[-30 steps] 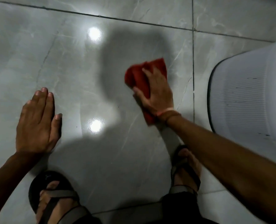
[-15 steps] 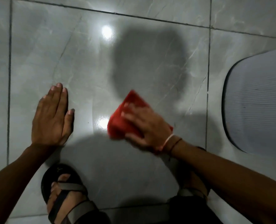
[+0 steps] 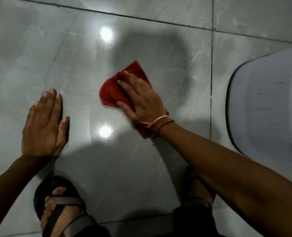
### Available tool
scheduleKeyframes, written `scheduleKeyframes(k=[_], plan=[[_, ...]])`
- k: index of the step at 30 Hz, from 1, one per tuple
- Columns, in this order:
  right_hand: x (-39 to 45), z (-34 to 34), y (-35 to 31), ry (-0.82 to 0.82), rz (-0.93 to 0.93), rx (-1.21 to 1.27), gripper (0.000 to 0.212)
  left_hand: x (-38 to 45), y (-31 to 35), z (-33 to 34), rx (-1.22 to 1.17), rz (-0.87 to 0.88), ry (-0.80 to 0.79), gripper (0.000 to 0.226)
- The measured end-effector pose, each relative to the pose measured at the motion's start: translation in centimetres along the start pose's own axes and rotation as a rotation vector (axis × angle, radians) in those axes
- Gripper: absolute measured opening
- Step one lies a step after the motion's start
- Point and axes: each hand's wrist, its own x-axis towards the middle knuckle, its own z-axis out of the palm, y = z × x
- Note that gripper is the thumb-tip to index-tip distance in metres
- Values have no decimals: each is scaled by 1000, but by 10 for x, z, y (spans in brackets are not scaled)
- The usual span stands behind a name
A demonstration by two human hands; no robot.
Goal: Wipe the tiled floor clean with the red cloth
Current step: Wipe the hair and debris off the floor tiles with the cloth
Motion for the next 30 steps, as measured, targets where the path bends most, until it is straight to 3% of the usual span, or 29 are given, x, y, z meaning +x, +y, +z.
scheduleKeyframes(k=[2,4,7,9,11,14,17,21,24,27,30], plan=[[1,-11,40,79,120,-49,58,0,-2,1,-5,4,1,63],[-15,-31,83,157,364,-75,57,-1,-4,2,-2,-9,-4,63],[-62,-40,74,121,674,-38,64,0,-2,2,-2,-13,-12,63],[-111,-29,21,54,633,-55,69,-1,-2,1,1,-11,-14,63],[-157,-16,-21,-82,479,-51,72,0,-2,0,0,-20,-9,63],[-169,-11,-17,-157,336,-46,73,0,-1,0,1,0,10,62],[-132,-20,10,-77,304,-16,70,0,-1,-1,16,1,2,62],[-31,-40,87,119,472,-17,65,1,-1,-2,3,-9,-10,63],[44,-48,130,167,600,-31,68,1,0,-2,4,-8,1,62],[59,-42,117,194,627,-75,73,1,0,-2,18,0,-1,62],[0,-29,49,113,459,-51,73,2,0,-4,7,-5,-1,62]])
